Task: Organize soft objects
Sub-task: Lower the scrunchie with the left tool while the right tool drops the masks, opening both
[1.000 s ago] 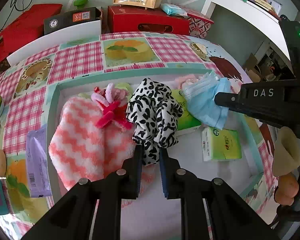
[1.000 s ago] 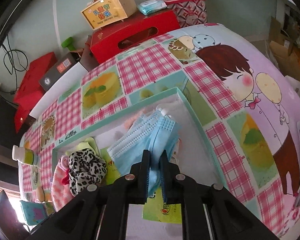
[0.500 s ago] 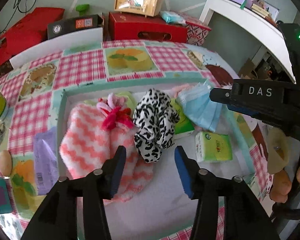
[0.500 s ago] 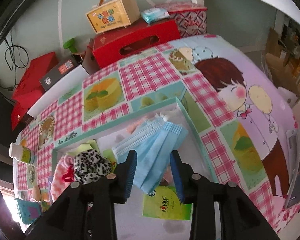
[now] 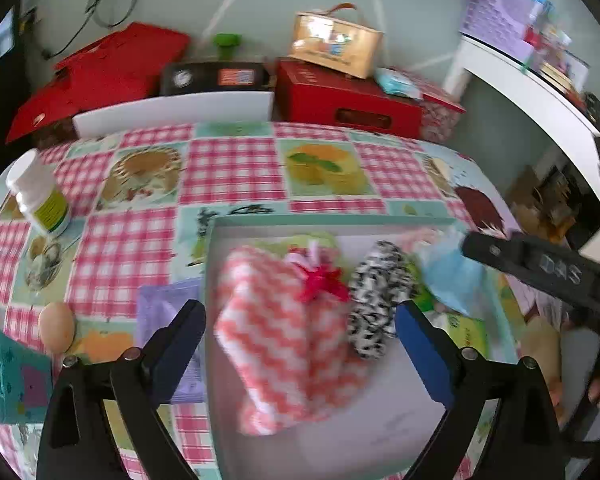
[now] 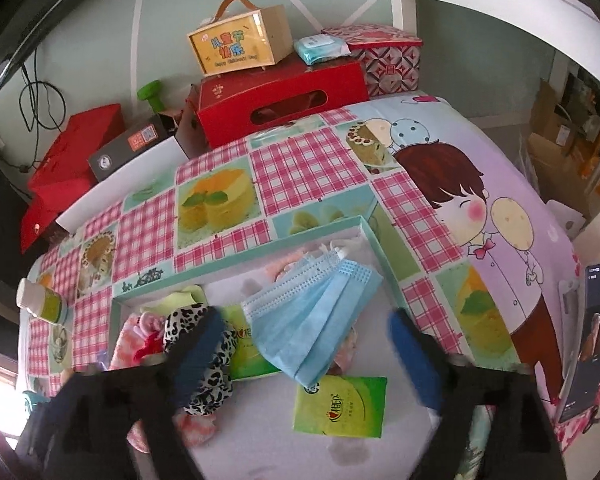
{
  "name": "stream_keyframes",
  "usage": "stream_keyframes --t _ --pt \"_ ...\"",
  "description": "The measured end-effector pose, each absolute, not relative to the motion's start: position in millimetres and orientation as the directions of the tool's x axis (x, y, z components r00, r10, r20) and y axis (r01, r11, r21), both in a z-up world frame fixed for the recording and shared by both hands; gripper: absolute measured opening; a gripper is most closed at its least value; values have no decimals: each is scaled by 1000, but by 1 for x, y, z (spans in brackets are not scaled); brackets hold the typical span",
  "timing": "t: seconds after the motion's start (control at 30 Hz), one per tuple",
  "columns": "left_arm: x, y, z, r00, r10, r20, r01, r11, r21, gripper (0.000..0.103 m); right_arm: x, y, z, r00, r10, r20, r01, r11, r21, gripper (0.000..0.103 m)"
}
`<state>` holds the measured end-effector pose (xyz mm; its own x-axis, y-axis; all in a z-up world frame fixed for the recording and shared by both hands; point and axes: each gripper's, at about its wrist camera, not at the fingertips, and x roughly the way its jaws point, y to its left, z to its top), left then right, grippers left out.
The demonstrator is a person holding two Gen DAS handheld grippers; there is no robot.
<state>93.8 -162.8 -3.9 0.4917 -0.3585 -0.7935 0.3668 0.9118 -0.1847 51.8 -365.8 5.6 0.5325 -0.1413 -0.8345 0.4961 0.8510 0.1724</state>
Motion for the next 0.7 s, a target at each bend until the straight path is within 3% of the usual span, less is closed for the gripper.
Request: stream_keyframes --t 0.23,0.7 --pt "103 -145 -9 511 -325 -796 285 938 -200 96 58 -361 -4 499 -144 -855 482 865 135 103" --pt "108 -141 -15 487 -309 -817 267 943 -197 96 60 -358 -7 475 -155 -866 484 868 110 103"
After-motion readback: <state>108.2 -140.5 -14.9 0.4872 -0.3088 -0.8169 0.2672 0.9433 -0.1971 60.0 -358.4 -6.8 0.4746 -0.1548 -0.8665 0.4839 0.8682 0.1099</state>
